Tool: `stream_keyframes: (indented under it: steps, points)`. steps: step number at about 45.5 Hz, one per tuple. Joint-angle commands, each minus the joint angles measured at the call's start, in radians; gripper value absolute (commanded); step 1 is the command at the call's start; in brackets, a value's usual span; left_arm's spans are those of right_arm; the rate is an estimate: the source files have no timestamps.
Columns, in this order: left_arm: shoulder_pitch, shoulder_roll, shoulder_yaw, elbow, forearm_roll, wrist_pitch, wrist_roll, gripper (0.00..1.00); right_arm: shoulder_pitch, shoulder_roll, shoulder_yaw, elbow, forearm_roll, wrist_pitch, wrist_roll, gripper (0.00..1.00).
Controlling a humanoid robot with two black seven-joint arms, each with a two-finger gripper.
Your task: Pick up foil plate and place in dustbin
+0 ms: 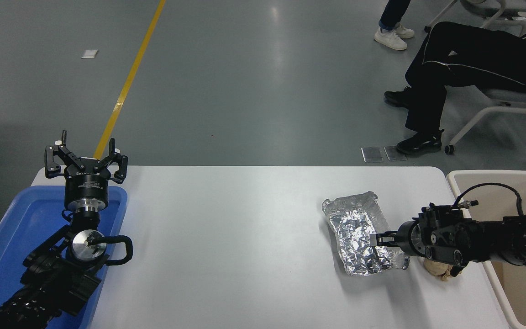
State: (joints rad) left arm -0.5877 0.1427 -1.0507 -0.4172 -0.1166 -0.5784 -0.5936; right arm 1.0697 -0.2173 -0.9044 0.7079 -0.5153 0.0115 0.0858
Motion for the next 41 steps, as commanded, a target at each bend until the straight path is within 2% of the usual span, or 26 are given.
stream_keyframes:
  steps: [1,8,16,22,27,28,37,41]
  points:
    - [0.000,0.000,0.000,0.000,0.000,0.000,0.000,0.99,0.006,-0.002,0.001,-0.005,0.000,0.030,0.005,0.00]
    - [0.000,0.000,0.000,0.000,0.000,0.000,0.000,0.99,0.019,-0.005,0.002,-0.004,0.000,0.056,0.040,0.00]
    - [-0.001,0.000,0.000,0.000,0.000,0.000,0.000,0.99,0.044,-0.010,0.024,0.011,0.001,0.056,0.045,0.00]
    - [0.000,0.002,0.000,0.000,0.000,0.000,0.000,0.99,0.094,-0.060,0.025,0.059,0.001,0.056,0.052,0.00]
    - [0.000,0.000,0.002,0.000,0.000,0.000,0.000,0.99,0.167,-0.109,0.025,0.156,0.000,0.056,0.054,0.00]
    - [0.000,0.002,0.000,0.000,0.000,0.000,0.000,0.99,0.246,-0.158,0.016,0.262,-0.002,0.057,0.055,0.00]
    - [0.000,0.000,0.000,0.000,0.000,0.000,0.000,0.99,0.473,-0.281,-0.069,0.544,-0.008,0.073,0.055,0.00]
    - [0.000,0.000,0.000,0.000,0.000,0.000,0.000,0.99,0.568,-0.309,-0.145,0.590,-0.005,0.084,0.058,0.00]
